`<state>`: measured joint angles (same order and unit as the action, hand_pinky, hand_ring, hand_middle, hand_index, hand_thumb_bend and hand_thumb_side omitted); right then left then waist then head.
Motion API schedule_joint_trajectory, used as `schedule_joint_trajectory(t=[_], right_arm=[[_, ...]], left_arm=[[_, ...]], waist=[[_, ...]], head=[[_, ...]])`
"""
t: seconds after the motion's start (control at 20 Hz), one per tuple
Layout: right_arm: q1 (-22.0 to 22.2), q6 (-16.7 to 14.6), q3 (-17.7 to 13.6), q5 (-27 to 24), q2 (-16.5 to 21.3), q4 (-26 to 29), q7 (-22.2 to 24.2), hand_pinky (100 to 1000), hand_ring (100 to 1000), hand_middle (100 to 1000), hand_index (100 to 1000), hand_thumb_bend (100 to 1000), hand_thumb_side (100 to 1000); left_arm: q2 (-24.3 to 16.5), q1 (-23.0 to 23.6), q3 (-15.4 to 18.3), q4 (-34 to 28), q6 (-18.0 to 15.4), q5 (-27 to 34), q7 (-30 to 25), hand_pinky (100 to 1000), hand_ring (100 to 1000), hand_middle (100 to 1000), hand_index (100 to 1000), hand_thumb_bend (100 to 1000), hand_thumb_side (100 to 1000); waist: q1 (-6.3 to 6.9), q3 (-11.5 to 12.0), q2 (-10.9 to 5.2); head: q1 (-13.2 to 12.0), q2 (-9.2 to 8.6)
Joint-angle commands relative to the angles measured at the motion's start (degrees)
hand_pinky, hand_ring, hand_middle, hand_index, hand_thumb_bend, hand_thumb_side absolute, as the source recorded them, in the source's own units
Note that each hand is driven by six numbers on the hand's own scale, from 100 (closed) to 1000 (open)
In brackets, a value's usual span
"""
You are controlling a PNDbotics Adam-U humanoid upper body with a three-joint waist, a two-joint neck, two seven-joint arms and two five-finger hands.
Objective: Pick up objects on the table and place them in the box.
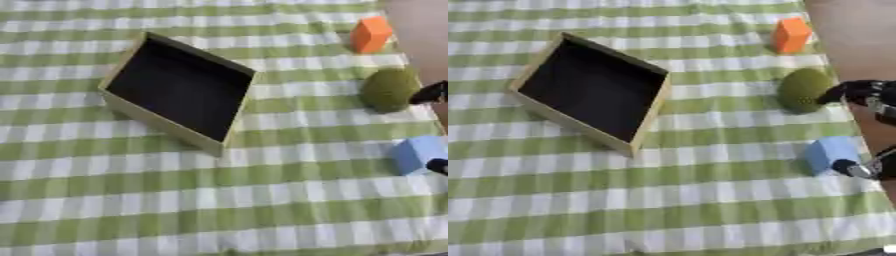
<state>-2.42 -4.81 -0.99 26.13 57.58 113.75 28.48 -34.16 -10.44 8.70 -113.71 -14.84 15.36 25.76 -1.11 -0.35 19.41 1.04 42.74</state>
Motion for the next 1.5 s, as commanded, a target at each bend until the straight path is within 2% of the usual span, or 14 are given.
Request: schedule_joint_trajectory(t=[0.05, 1.05, 1.1, 1.15, 1.5], right_arm=[[0.1, 0.3, -0.9, 0.7, 1.9, 0.7, 0.6, 925, 953, 877, 918, 490, 191], [-0.6, -0.4, 0.3, 0.9, 1.8, -5.2, 1.6, 924, 956, 874, 916, 497, 212], [-0.6, -0.5, 0.4, 0.9, 1.8, -5.6, 1.7, 923, 956, 873, 916, 499, 186], [-0.7, -0.5, 0.5, 0.9, 1.8, -5.9, 1.8, 923, 955, 873, 916, 499, 215], [-1.5, -1.1, 1.5, 0.2, 1.5, -7.7, 2.4, 920, 952, 863, 914, 500, 217]], left_arm=[[-0.9, -0.2, 0.3, -0.9, 0.1, 0.2, 0.0, 813, 802, 845, 858, 191, 826], [-0.7, -0.5, 0.0, -0.9, 0.2, 0.4, -0.2, 812, 804, 844, 857, 188, 828], [-0.7, -0.5, 0.0, -0.9, 0.2, 0.5, -0.2, 812, 804, 844, 857, 188, 828], [-0.7, -0.5, 0.0, -0.9, 0.2, 0.5, -0.2, 812, 804, 844, 857, 189, 828], [-0.5, -0.6, -0.1, -0.9, 0.4, 0.6, -0.2, 812, 804, 843, 857, 189, 831]], waist=[[0.79, -0.1, -1.82], [1.58, 0.0, -1.42], [1.62, 0.0, -1.40], [1.67, 0.0, -1.36], [1.87, 0.1, -1.12]], head=[[-0.2, 0.01], [0.5, -0.51], [0.5, -0.56], [0.5, -0.62], [0.6, -0.78]])
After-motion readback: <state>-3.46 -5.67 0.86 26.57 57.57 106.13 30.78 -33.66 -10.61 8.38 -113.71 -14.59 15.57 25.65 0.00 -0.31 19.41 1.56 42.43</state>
